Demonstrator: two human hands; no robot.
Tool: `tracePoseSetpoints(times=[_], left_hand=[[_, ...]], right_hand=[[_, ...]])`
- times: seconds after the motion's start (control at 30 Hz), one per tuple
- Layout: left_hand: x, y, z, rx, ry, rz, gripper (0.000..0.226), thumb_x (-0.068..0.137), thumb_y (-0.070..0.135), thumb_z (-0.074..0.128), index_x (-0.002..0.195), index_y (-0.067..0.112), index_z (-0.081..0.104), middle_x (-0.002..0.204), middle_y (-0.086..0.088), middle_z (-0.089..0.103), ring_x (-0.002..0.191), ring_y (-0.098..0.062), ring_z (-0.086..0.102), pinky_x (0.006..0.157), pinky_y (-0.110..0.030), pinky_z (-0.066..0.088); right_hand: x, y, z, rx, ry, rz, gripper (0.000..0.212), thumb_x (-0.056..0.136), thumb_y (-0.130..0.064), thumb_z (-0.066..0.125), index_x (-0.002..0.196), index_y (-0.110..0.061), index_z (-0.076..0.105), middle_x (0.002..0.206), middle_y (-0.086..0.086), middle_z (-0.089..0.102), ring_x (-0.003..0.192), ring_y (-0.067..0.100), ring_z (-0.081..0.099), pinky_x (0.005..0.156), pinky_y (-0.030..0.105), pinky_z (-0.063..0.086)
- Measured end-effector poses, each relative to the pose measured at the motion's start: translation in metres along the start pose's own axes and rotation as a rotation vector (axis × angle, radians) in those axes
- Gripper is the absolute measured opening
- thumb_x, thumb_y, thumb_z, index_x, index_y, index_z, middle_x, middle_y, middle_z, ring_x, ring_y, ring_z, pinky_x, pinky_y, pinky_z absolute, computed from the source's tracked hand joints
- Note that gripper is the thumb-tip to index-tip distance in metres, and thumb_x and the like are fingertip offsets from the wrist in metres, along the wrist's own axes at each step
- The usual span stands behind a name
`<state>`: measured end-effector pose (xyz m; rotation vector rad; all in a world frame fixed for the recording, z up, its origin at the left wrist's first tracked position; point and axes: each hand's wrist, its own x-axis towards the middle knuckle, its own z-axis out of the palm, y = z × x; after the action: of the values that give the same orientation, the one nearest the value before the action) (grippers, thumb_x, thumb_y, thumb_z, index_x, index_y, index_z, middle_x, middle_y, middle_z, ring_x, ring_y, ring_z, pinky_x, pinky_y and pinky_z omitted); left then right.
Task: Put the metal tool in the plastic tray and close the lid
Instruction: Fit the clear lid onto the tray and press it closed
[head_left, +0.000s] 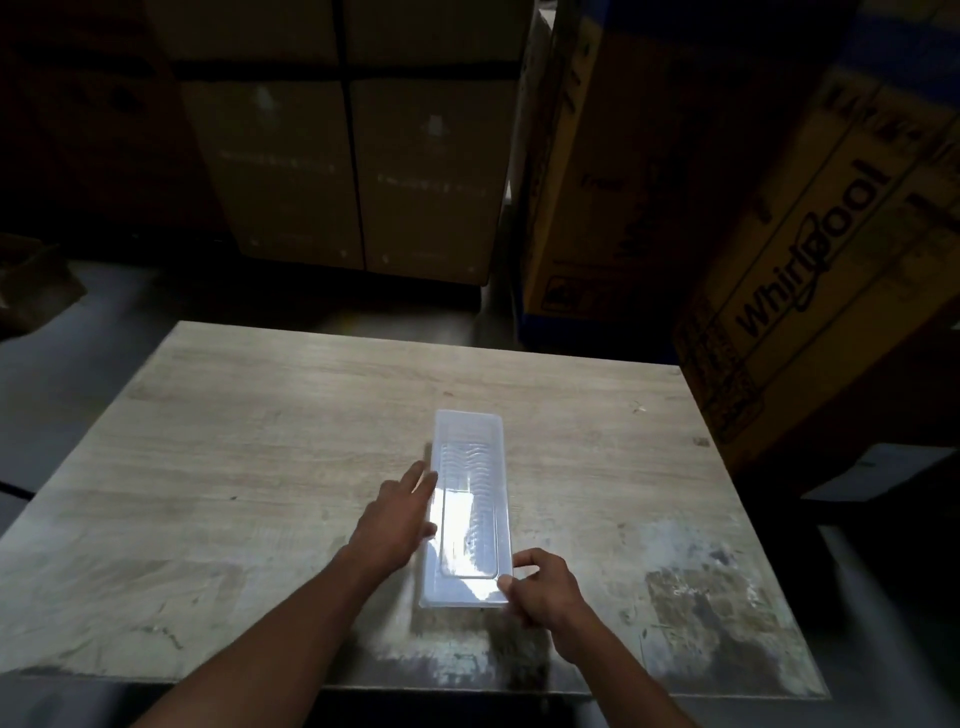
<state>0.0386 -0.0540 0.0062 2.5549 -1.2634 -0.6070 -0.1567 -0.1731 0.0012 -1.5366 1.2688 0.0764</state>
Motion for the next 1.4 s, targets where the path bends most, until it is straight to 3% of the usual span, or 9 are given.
tracePoseSetpoints(times=[0.17,0.43,0.57,0.77,0.83,0.93,1.13,1.3,1.4], left_hand=[[0.021,-0.010,-0.012,0.198,-0.044,0.090,0.083,0.092,0.040,0.064,0.158,0.021,0.017,0.171,0.005,-0.001,0.144,-0.037,0.030,0.099,-0.050,0.050],[0.041,-0.006,-0.015,0.297,-0.097,0.128,0.075,0.096,0.037,0.060,0.157,0.018,0.022,0.171,0.001,0.006,0.146,-0.035,0.029,0.104,-0.050,0.047],[0.045,-0.006,-0.014,0.304,-0.098,0.127,0.074,0.094,0.035,0.063,0.156,0.018,0.025,0.170,-0.001,0.010,0.145,-0.034,0.031,0.104,-0.051,0.047],[0.045,-0.004,-0.014,0.313,-0.099,0.118,0.074,0.093,0.036,0.064,0.155,0.020,0.026,0.170,-0.001,0.012,0.147,-0.032,0.029,0.108,-0.051,0.042],[0.046,-0.004,-0.014,0.312,-0.100,0.108,0.075,0.093,0.036,0.064,0.155,0.021,0.026,0.170,0.000,0.013,0.148,-0.031,0.028,0.110,-0.053,0.041],[0.046,-0.007,-0.014,0.303,-0.096,0.093,0.074,0.093,0.035,0.065,0.155,0.022,0.026,0.170,0.000,0.012,0.148,-0.031,0.028,0.109,-0.053,0.041],[0.046,-0.004,-0.013,0.274,-0.078,0.109,0.073,0.091,0.034,0.067,0.153,0.021,0.029,0.169,-0.002,0.013,0.147,-0.033,0.030,0.108,-0.053,0.042],[0.049,-0.004,-0.016,0.262,-0.073,0.124,0.071,0.089,0.034,0.069,0.150,0.022,0.034,0.168,-0.002,0.016,0.146,-0.034,0.031,0.107,-0.054,0.042],[0.050,-0.005,-0.017,0.277,-0.063,0.130,0.065,0.091,0.035,0.067,0.148,0.023,0.038,0.167,-0.002,0.019,0.145,-0.034,0.032,0.106,-0.053,0.043]], right_hand=[[0.000,-0.003,-0.002,-0.024,-0.004,0.021,0.022,0.079,-0.015,0.078,0.098,-0.012,0.067,0.072,0.011,0.071,0.041,0.010,0.059,0.041,0.022,0.044],[0.008,-0.009,-0.008,-0.117,-0.045,0.045,0.036,0.076,-0.015,0.083,0.104,-0.013,0.061,0.083,0.015,0.076,0.053,0.017,0.073,0.048,0.029,0.056],[0.017,-0.018,-0.009,-0.485,-0.030,-0.104,0.087,0.063,-0.033,0.088,0.137,-0.022,0.044,0.123,0.011,0.064,0.096,0.025,0.071,0.082,0.040,0.059],[0.023,-0.065,-0.011,-1.084,-0.070,-0.514,0.134,0.059,-0.036,0.094,0.157,-0.029,0.003,0.165,0.009,0.012,0.144,0.038,0.025,0.109,0.057,0.037],[0.031,-0.076,-0.007,-1.165,-0.142,-0.557,0.127,0.066,-0.034,0.091,0.158,-0.024,0.005,0.169,0.006,-0.003,0.150,0.036,0.013,0.115,0.057,0.029],[0.045,-0.089,-0.005,-1.141,-0.123,-0.572,0.106,0.081,-0.027,0.081,0.159,-0.018,0.011,0.169,0.007,-0.003,0.151,0.036,0.016,0.115,0.055,0.031],[0.074,-0.103,-0.007,-1.170,-0.137,-0.511,0.112,0.078,-0.033,0.084,0.159,-0.015,0.008,0.169,0.009,-0.007,0.151,0.036,0.017,0.117,0.055,0.031],[0.084,-0.115,-0.019,-1.232,-0.059,-0.566,0.085,0.084,-0.025,0.077,0.153,-0.023,0.029,0.166,0.007,0.016,0.147,0.034,0.026,0.112,0.058,0.034],[0.088,-0.116,-0.019,-1.246,-0.022,-0.581,0.084,0.079,-0.023,0.082,0.148,-0.025,0.034,0.162,0.006,0.024,0.141,0.036,0.033,0.107,0.057,0.038]])
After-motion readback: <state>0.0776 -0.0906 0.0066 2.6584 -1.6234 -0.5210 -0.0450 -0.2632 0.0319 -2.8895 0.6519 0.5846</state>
